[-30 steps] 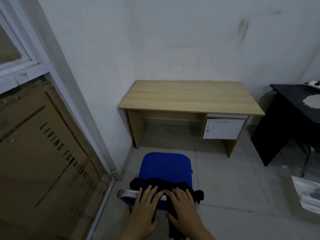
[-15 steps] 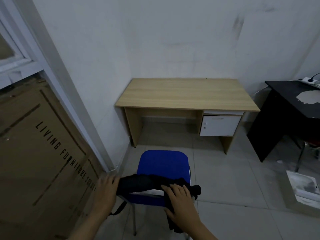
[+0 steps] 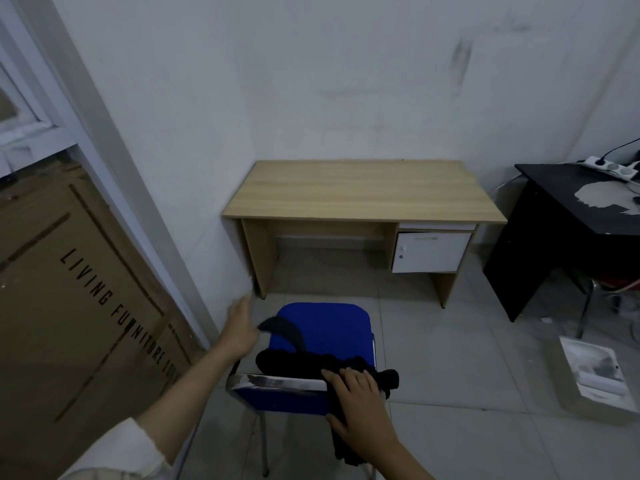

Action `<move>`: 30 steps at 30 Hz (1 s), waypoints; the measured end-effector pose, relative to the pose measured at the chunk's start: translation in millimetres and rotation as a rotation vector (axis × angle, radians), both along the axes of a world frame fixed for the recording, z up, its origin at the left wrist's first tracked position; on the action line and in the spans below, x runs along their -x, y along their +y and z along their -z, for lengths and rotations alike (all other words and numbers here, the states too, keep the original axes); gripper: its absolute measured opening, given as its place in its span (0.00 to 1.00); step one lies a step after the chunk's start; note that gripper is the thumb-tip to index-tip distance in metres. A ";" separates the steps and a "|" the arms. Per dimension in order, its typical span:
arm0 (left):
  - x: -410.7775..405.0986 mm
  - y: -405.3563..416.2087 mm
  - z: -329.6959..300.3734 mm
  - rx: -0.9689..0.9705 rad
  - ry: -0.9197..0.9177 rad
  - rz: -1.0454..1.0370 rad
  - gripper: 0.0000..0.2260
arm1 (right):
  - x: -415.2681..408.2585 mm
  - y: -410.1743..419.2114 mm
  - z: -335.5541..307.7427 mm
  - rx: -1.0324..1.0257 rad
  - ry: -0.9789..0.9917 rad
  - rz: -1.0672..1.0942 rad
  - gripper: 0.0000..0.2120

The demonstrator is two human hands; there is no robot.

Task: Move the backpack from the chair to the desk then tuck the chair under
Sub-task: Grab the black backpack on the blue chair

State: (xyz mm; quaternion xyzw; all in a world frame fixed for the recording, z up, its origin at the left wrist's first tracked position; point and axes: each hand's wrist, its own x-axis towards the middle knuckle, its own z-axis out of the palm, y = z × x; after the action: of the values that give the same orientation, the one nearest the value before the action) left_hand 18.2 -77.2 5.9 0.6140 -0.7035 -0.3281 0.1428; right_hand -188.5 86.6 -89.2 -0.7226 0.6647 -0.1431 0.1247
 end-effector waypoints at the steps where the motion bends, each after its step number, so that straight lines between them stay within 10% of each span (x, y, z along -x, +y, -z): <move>1: 8.4 5.6 5.0 -0.016 -0.007 0.071 0.31 | -0.3 0.0 0.0 -0.003 0.002 0.006 0.32; 8: 61.4 55.6 48.0 -0.061 -0.151 0.507 0.23 | -3.2 -0.3 1.3 0.005 0.046 0.020 0.32; 22: 65.2 76.8 64.3 0.152 -0.151 0.463 0.05 | 71.2 -22.5 -37.8 -0.280 -0.270 0.050 0.20; 30: 62.2 70.6 63.7 0.114 -0.188 0.529 0.05 | 83.1 -76.9 -59.3 -0.092 0.301 0.117 0.12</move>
State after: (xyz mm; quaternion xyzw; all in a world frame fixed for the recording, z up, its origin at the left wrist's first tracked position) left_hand -43.9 -6.7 -57.8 0.4279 -0.8667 -0.2555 0.0210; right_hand -271.7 9.7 -29.9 -0.6894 0.7227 -0.0099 0.0482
